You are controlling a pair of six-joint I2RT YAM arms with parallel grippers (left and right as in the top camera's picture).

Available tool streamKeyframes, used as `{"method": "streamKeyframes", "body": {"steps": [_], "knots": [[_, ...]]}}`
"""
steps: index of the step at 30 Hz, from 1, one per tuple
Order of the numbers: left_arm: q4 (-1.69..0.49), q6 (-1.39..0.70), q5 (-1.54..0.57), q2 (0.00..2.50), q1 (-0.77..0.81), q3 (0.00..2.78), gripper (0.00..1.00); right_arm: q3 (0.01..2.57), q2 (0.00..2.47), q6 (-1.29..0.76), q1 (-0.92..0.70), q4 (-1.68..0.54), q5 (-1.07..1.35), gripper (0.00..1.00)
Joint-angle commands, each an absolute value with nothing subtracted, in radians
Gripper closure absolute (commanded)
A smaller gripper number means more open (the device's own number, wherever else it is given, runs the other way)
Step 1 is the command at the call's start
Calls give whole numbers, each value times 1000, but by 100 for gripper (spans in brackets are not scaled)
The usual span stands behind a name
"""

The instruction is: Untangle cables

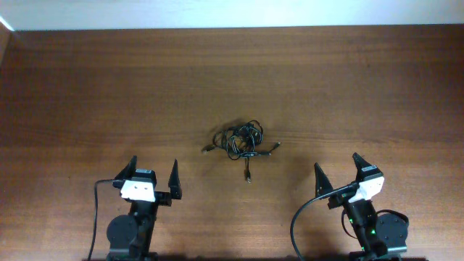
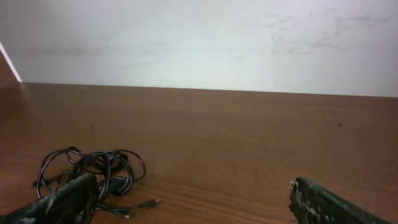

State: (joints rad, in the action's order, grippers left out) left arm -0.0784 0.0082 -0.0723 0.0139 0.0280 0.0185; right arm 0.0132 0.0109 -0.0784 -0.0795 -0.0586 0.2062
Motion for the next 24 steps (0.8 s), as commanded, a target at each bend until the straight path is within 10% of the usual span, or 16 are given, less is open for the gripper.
{"method": "streamKeyframes", "body": {"steps": [1, 24], "knots": [[-75, 23, -80, 6, 32, 9, 1, 6, 4, -82, -85, -60, 201, 1], [-62, 17, -112, 9, 31, 55, 1, 42, 4, -85, -85, -37, 226, 1]]}}
